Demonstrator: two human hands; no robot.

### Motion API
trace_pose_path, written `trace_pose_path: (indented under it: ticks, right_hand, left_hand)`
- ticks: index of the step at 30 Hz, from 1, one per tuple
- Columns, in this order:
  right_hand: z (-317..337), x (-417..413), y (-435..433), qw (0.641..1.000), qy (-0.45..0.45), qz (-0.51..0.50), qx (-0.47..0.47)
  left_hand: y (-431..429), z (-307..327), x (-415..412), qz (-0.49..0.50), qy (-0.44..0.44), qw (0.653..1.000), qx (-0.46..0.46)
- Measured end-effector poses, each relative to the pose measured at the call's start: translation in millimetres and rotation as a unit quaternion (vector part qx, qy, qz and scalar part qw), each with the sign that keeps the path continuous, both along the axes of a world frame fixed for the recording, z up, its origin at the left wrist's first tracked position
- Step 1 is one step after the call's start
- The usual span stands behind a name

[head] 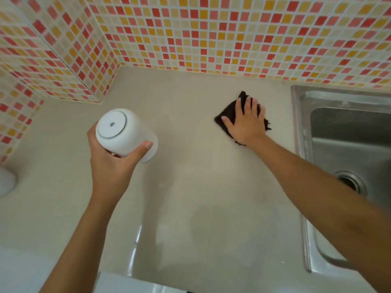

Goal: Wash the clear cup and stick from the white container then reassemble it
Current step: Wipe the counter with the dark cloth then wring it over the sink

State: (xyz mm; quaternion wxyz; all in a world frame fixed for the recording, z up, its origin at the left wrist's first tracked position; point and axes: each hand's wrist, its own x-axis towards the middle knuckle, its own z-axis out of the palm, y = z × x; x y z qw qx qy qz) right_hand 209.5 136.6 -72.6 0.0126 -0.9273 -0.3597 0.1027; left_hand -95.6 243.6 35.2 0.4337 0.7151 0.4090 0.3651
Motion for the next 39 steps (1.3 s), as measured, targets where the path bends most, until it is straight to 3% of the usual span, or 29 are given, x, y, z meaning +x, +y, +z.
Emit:
trace_pose_path:
  ticks: [3,6,11,14,17,20,23,27,33,36,39]
  right_hand:
    - [1,-7,64,0.999,0.017,-0.031,-0.003]
    - [-4,-74,82,0.994,0.007,0.105,0.021]
    - [0,-195,2,0.940,0.034,0.326,0.089]
    - [1,-203,-66,0.915,0.043,0.395,0.073]
    - [-8,-139,-63,0.932,0.002,0.352,0.090]
    - [-5,-31,-29,0.986,-0.020,0.155,0.053]
    - [2,35,-28,0.999,0.004,0.026,0.019]
    - [-5,-22,-62,0.997,-0.035,0.057,0.050]
    - [13,-206,-149,0.961,0.046,0.265,0.062]
    - [8,-208,-115,0.963,0.047,0.249,0.088]
    - [2,-174,-21,0.985,0.020,0.154,0.079]
  left_hand:
    - [4,0,-7,0.007,0.008,1.000,0.010]
    - [8,2,-13,0.008,0.018,1.000,0.023]
    - [8,0,-11,0.015,0.014,1.000,0.019]
    - [7,0,-5,0.003,0.009,1.000,0.011]
    - [6,-2,2,-0.013,0.004,1.000,0.000]
    - [1,-1,7,-0.020,0.001,1.000,0.002]
    - [-3,-3,8,-0.026,0.003,1.000,0.004]
    - [-4,-7,10,-0.029,-0.004,1.000,-0.004]
    - [2,-5,28,-0.038,-0.021,0.999,-0.010]
    - [2,-2,34,-0.043,-0.019,0.999,-0.007]
    - [2,1,33,-0.039,-0.008,0.999,0.008]
